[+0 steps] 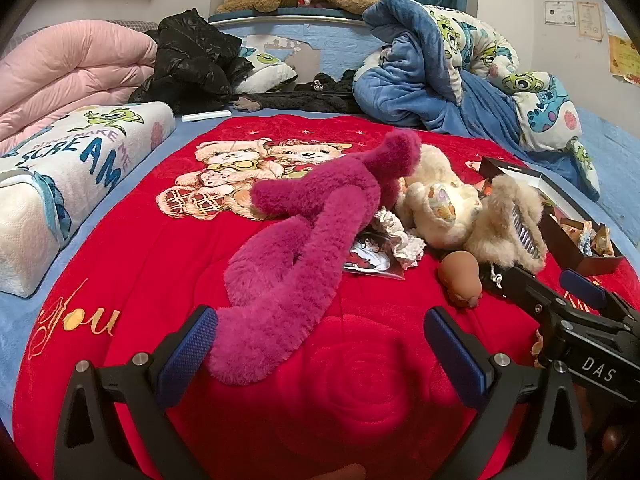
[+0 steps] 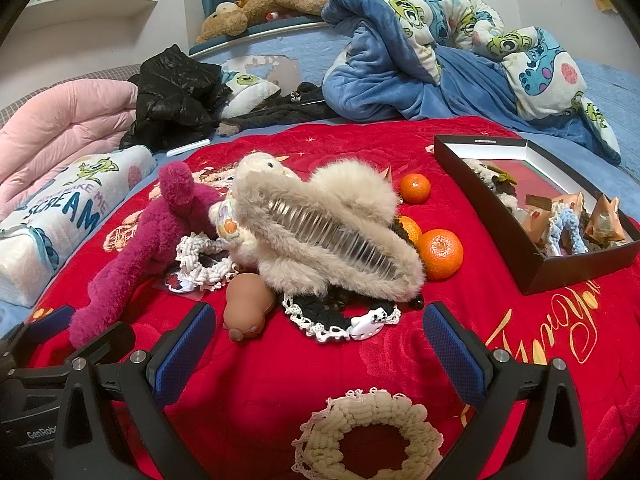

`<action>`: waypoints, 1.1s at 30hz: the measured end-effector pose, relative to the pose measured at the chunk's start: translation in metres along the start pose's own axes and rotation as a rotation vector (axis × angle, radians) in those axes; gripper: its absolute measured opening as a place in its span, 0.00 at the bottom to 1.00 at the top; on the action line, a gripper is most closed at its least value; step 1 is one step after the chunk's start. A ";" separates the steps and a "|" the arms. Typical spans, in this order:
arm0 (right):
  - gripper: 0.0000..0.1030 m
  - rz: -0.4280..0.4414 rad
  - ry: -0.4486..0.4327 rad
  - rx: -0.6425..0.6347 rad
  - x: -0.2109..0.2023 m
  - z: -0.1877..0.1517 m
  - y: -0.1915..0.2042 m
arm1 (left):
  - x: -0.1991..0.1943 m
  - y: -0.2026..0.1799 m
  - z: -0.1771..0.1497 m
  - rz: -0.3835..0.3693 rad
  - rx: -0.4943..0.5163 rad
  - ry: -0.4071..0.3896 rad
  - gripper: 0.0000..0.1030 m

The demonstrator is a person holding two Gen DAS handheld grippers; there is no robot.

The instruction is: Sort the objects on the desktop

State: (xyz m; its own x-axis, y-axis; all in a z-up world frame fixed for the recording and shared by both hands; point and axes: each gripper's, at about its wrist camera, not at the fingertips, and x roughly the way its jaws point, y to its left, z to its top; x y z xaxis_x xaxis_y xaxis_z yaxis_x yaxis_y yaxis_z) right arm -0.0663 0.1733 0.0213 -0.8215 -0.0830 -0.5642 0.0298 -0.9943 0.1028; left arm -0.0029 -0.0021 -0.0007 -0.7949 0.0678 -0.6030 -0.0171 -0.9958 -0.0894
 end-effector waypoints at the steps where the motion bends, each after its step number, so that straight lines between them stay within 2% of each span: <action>1: 1.00 0.001 -0.001 0.000 0.000 0.000 0.000 | 0.000 0.000 0.000 -0.002 -0.001 0.000 1.00; 33: 1.00 0.005 0.007 0.007 -0.001 0.000 -0.001 | 0.001 -0.002 -0.002 -0.007 0.001 0.010 1.00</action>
State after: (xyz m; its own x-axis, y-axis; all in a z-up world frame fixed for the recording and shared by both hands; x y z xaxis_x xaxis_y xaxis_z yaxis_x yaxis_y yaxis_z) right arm -0.0658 0.1748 0.0217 -0.8175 -0.0879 -0.5691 0.0298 -0.9934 0.1107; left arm -0.0021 0.0004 -0.0028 -0.7887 0.0757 -0.6100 -0.0237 -0.9954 -0.0929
